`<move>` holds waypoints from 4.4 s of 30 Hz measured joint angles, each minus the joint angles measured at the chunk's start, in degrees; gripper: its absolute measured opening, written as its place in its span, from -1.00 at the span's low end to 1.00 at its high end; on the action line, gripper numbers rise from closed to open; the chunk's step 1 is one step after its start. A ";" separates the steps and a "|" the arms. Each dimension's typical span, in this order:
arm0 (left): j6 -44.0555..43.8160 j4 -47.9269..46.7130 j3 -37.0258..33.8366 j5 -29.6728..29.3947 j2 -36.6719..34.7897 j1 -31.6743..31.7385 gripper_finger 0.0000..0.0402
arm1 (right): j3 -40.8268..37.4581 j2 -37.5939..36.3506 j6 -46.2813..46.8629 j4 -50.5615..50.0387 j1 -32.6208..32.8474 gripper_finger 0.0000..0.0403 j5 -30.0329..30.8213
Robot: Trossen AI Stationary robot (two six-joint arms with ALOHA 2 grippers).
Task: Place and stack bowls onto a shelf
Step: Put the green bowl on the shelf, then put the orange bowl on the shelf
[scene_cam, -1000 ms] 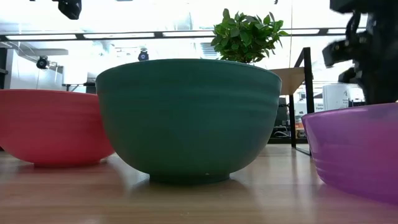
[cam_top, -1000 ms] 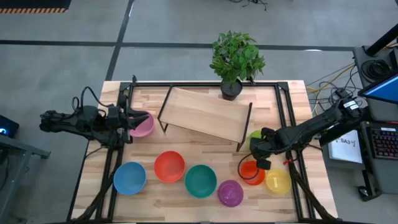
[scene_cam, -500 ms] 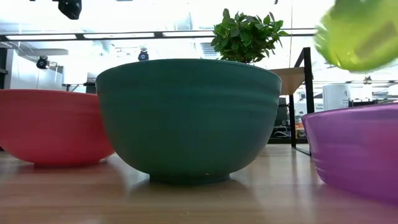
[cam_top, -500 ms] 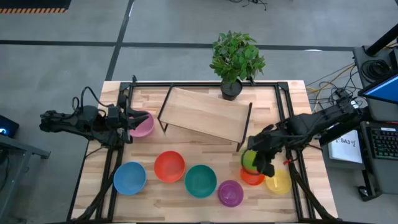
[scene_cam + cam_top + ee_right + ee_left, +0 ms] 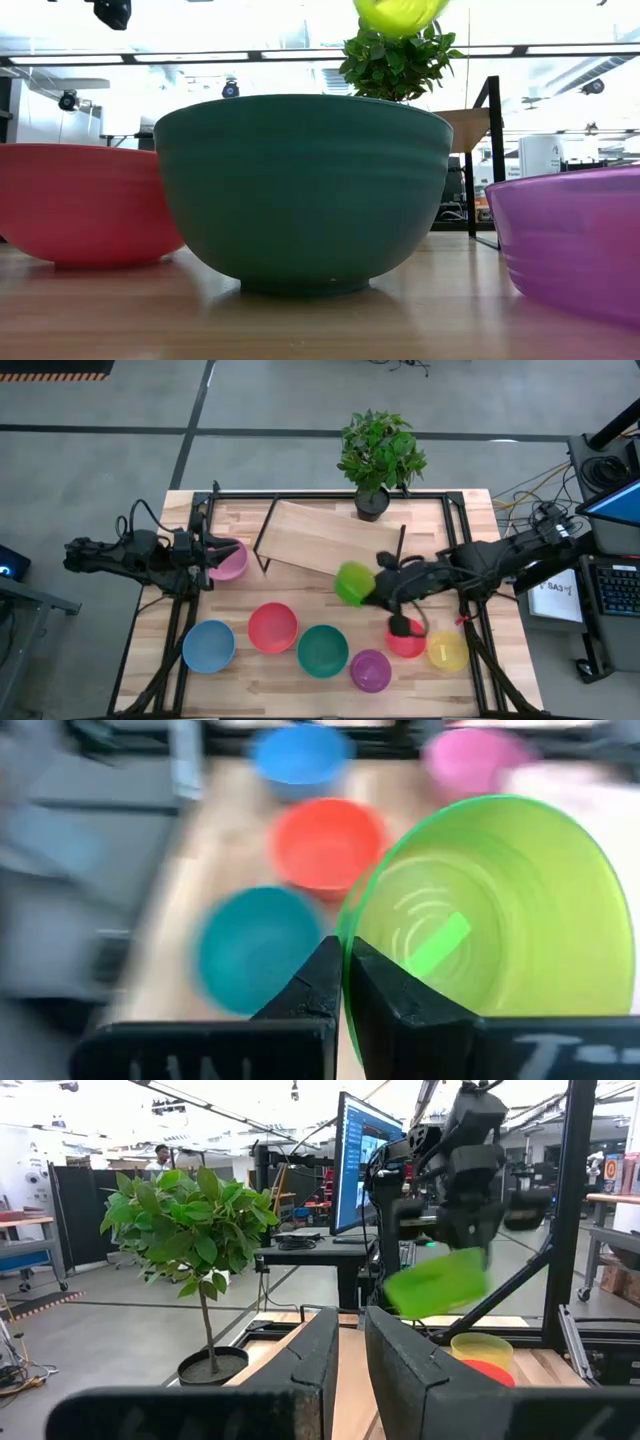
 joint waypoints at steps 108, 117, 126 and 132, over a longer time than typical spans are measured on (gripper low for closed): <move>-58.74 -55.25 30.51 28.64 52.75 -11.63 -0.50 | -54.63 -32.98 -16.51 49.53 7.05 -0.54 7.17; -55.61 -45.27 36.53 23.74 64.73 -21.91 -0.07 | -54.63 -32.98 -18.66 51.10 7.05 -0.50 7.34; -51.42 -58.23 49.44 16.69 80.11 -26.62 0.01 | -53.16 -33.05 -22.07 52.04 7.05 -0.51 7.21; -49.25 -63.37 53.39 15.54 86.34 -27.04 -0.01 | -52.26 -33.05 -24.40 51.86 7.05 -0.49 7.10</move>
